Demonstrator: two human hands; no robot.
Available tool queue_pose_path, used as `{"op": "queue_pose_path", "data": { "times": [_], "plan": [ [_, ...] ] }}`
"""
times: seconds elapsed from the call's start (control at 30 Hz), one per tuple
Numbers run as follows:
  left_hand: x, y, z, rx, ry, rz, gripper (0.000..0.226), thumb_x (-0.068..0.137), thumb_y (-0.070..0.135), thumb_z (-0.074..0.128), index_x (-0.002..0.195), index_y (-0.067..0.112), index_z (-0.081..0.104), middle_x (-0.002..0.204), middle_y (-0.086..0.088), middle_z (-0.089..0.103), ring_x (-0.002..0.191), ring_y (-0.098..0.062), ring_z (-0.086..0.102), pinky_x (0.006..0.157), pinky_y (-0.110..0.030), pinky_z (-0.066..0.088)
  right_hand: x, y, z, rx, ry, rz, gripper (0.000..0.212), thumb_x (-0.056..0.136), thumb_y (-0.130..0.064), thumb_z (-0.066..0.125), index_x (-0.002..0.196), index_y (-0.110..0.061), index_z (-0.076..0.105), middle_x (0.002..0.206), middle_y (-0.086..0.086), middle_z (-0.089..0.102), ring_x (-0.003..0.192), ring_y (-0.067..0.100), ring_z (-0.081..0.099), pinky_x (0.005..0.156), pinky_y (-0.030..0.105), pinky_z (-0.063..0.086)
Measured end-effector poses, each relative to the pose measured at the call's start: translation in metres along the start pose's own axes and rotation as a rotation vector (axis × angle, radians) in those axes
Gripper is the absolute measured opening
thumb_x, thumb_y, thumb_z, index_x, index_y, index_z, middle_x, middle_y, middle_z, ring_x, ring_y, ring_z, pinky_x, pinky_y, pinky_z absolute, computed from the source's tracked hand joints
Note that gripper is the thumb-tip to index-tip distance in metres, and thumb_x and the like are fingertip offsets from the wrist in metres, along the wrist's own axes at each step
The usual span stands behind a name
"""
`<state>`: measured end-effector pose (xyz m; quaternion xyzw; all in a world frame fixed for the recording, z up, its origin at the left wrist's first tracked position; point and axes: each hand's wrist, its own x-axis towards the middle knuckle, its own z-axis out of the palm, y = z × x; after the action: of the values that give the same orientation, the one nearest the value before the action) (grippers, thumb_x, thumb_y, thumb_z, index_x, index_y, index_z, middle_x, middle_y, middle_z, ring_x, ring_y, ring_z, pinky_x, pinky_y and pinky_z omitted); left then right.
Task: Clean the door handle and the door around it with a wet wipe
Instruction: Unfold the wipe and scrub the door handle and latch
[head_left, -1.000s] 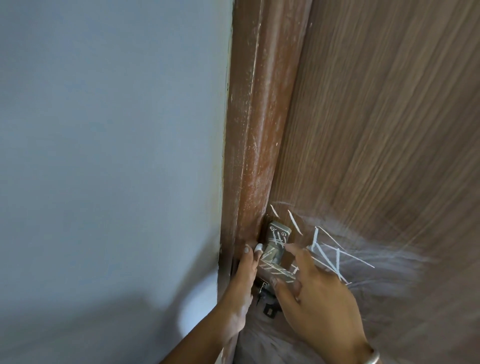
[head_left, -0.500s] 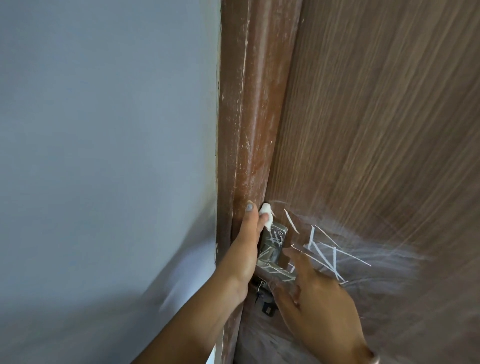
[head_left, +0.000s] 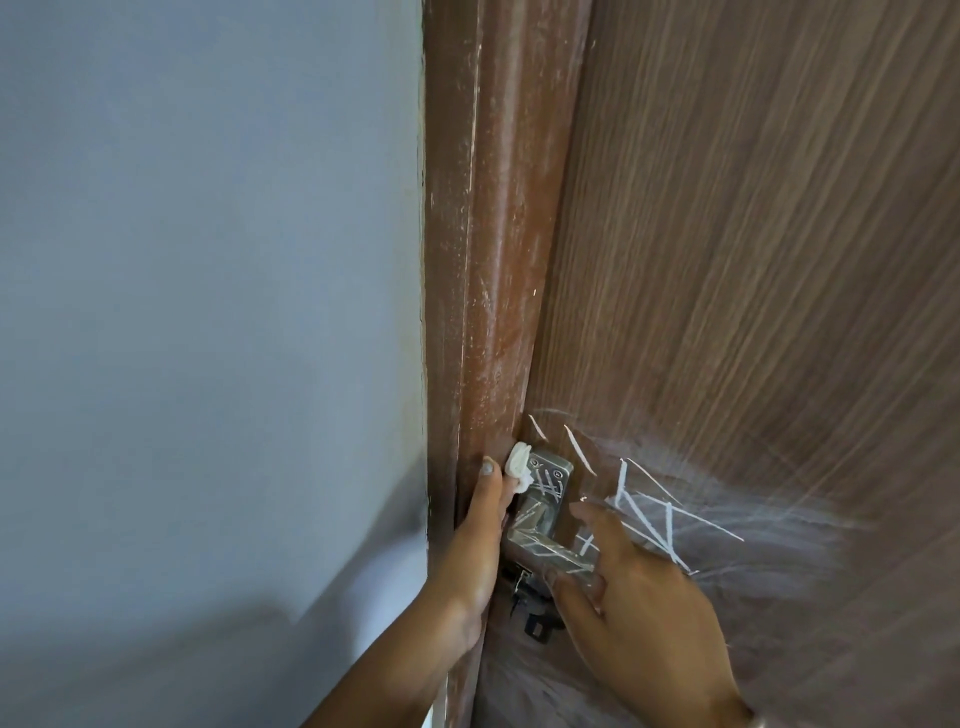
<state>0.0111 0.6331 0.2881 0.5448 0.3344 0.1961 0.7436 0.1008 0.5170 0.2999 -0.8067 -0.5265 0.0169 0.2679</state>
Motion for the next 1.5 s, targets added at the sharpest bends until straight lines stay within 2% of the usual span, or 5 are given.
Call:
{"op": "queue_pose_path", "data": {
  "times": [0.4,0.6,0.87,1.17,1.5],
  "plan": [
    [0.011,-0.022,-0.006,-0.066,-0.034,-0.107,0.046,0.071,0.074,0.017,0.081,0.052,0.056,0.061,0.043,0.058,0.061,0.028,0.051,0.067,-0.017,0.027,0.005,-0.002,0.005,-0.018,-0.006,-0.046,0.055,0.082,-0.052,0.049,0.132,-0.043,0.027,0.076,-0.013,0.063,0.078,0.005,0.062,0.068,0.026,0.050],
    [0.020,-0.048,-0.014,-0.070,-0.062,-0.225,0.082,0.070,0.079,0.018,0.141,0.038,0.025,0.145,0.017,0.029,0.132,-0.002,0.025,0.111,-0.045,0.011,0.004,0.001,0.006,-0.030,-0.013,-0.026,0.051,0.084,-0.053,0.048,0.129,-0.044,0.026,0.072,-0.014,0.061,0.076,0.003,0.060,0.065,0.023,0.048],
    [0.016,-0.076,-0.010,-0.050,-0.023,-0.313,0.061,0.086,0.069,0.011,0.137,0.040,0.025,0.142,0.014,0.024,0.142,-0.013,0.015,0.114,-0.053,0.000,-0.002,0.004,0.005,-0.043,-0.023,0.013,0.051,0.083,-0.055,0.049,0.129,-0.045,0.028,0.069,-0.015,0.050,0.078,0.005,0.061,0.065,0.024,0.048],
    [-0.024,-0.069,-0.015,0.289,0.058,0.061,0.018,0.082,0.035,0.062,0.068,0.035,0.073,0.057,0.018,0.067,0.050,0.009,0.052,0.056,-0.017,0.035,-0.023,0.007,0.012,-0.060,-0.043,0.047,0.044,0.079,-0.055,0.054,0.121,-0.045,0.047,0.101,-0.016,0.058,0.095,0.010,0.059,0.074,0.026,0.047],
    [-0.026,-0.032,-0.002,0.236,-0.038,0.346,0.012,0.071,0.021,0.063,0.075,0.027,0.073,0.072,0.005,0.073,0.071,-0.008,0.067,0.066,-0.017,0.047,-0.017,0.008,0.022,0.255,0.154,-0.104,0.036,0.071,-0.016,0.063,0.107,-0.020,0.066,0.092,-0.006,0.069,0.075,0.008,0.067,0.062,0.027,0.054]
  ]
}}
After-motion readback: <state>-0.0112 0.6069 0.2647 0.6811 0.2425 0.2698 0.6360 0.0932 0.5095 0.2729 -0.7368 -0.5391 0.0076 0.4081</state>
